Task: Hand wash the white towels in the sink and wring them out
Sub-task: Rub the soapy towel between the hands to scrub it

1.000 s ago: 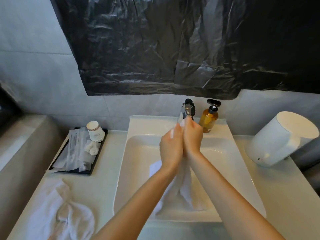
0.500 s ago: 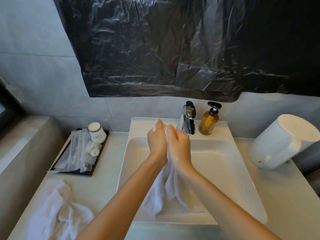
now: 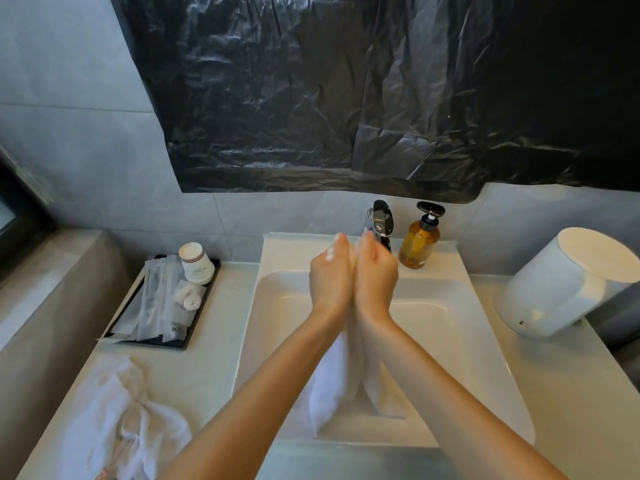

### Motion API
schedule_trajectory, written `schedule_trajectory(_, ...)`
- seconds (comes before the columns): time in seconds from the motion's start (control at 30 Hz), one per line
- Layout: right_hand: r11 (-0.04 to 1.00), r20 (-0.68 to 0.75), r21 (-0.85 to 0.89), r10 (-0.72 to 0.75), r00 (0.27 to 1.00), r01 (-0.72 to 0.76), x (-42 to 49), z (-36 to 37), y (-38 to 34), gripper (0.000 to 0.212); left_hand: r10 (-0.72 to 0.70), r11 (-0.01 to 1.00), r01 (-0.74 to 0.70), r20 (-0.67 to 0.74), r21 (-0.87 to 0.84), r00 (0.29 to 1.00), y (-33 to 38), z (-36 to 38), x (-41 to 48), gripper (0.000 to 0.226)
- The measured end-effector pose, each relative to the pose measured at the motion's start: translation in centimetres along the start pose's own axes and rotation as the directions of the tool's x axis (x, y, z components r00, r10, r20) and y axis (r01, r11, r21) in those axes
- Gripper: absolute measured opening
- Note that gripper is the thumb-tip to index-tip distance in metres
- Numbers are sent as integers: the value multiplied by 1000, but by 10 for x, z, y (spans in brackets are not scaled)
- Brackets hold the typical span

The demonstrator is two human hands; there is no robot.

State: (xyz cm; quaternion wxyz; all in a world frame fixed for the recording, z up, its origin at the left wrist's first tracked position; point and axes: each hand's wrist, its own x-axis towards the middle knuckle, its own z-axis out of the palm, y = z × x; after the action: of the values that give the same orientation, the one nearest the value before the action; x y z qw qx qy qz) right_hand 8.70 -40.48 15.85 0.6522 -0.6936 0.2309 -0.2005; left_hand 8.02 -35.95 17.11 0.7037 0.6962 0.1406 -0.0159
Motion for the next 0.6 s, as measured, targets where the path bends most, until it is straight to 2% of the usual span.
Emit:
schedule_trajectory(0.07,993,175,-94,-51,983,68,-21,0,5,44,-48,998,45,-51,-51,998,2,-7,12,49)
schedule_trajectory(0.13,995,243,-93,-14,970,38,-16,-3,1,45,-64,995,59,-53,-81,997,0,-8,10,44)
schedule_trajectory(0.2,994,61,12,110,992,-111,12,0,-8,41,-23,1000,24,15,-10,1000,-5,0,-3,41)
schedule_trajectory(0.23,985,-47,66,164,985,-161,17,0,-12,39,-7,1000,6,36,21,999,-7,3,-8,42)
schedule_trajectory(0.27,981,-91,90,182,979,-174,15,0,-10,38,5,999,-6,35,40,999,-4,3,-8,44)
schedule_trajectory(0.3,988,-61,79,141,988,-136,5,0,-6,41,12,999,-13,17,49,1000,-3,-1,-2,47)
schedule_trajectory(0.37,998,157,-8,67,985,-67,-21,0,1,49,11,1000,-10,-48,18,999,2,-10,13,52)
schedule_trajectory(0.4,997,236,-33,81,968,-75,-27,-1,1,52,6,1000,-6,-68,-4,998,1,-13,16,52)
schedule_trajectory(0.43,994,254,-43,109,961,-101,-20,-1,0,54,-2,1000,1,-64,-12,998,0,-13,12,51)
schedule_trajectory(0.47,988,193,-31,155,969,-152,-5,1,-3,52,0,1000,1,-37,4,999,-4,-9,6,48)
schedule_trajectory(0.53,979,-24,52,197,980,-195,14,0,-10,42,18,999,-19,29,36,999,-12,1,-8,44)
schedule_trajectory(0.57,982,-61,74,176,983,-171,13,0,-8,40,16,999,-18,42,46,999,-11,1,-9,44)
schedule_trajectory(0.6,992,-30,51,118,993,-116,4,0,-6,40,2,999,-4,30,48,1000,-8,-2,-3,45)
